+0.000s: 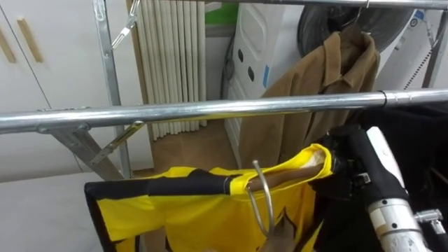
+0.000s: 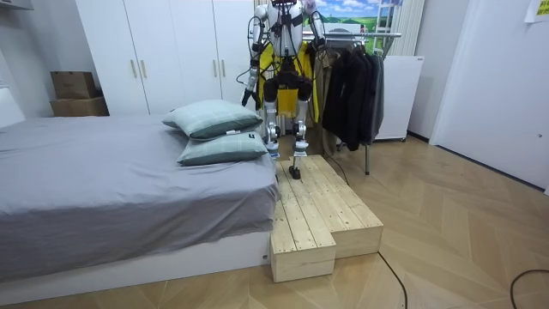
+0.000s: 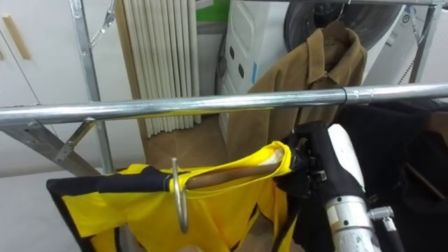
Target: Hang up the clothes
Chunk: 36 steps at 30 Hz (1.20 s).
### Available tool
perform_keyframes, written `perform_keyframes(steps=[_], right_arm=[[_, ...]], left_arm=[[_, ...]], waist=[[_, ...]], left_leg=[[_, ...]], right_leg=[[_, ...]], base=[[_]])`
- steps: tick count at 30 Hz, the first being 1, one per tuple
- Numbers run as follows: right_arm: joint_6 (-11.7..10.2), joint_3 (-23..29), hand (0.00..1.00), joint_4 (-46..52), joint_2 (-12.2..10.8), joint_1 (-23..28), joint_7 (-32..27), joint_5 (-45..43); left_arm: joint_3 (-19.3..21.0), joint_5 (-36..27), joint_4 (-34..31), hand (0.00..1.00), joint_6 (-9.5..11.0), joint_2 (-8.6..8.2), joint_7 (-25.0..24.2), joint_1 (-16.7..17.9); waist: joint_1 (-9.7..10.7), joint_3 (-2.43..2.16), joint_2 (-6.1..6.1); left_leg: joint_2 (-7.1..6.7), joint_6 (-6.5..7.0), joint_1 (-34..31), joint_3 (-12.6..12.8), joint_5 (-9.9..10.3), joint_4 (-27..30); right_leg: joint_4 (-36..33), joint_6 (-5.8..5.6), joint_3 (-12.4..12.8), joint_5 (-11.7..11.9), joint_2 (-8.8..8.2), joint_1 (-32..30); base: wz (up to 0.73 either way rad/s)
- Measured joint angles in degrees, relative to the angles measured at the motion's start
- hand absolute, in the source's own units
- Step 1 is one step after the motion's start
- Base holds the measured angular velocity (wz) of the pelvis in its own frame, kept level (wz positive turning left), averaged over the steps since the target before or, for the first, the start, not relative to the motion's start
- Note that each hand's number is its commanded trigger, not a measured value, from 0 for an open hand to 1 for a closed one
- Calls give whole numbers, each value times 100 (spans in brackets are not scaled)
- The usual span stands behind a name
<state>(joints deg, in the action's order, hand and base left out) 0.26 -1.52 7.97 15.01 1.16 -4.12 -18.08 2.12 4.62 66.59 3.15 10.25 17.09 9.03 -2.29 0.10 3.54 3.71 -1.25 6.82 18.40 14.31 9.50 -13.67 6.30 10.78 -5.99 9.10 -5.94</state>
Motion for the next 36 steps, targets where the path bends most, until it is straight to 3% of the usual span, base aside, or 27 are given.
perform_keyframes(steps=[7, 18, 28, 36], right_arm=[[0, 0, 100, 17, 155, -2, 247, 58], [8, -7, 100, -31, 163, -37, 581, 759], [118, -4, 100, -738, 159, -393, 773, 1436], [342, -3, 100, -960, 155, -466, 724, 1828]], left_arm=[[3, 2, 92, 0, -72, 65, -98, 68], [-33, -2, -63, 0, -169, 42, -215, 66], [-11, -1, -195, 0, -303, 43, -316, 69], [-11, 0, -201, 0, -464, 41, -343, 94]], waist=[[-116, 4, -6], [-123, 24, 8], [-133, 26, 19], [-133, 23, 12]], left_leg=[[9, 0, 6, -17, 0, 0], [14, 0, 50, -108, 0, -4], [45, -2, 29, -139, 1, -4], [66, -4, 6, -149, 0, -2]], right_leg=[[7, 2, -6, 1, 3, 53], [87, 11, -71, 6, -5, 104], [98, 41, -229, 25, -23, 120], [103, 47, -325, 28, -23, 102]], base=[[1], [3], [4], [0]])
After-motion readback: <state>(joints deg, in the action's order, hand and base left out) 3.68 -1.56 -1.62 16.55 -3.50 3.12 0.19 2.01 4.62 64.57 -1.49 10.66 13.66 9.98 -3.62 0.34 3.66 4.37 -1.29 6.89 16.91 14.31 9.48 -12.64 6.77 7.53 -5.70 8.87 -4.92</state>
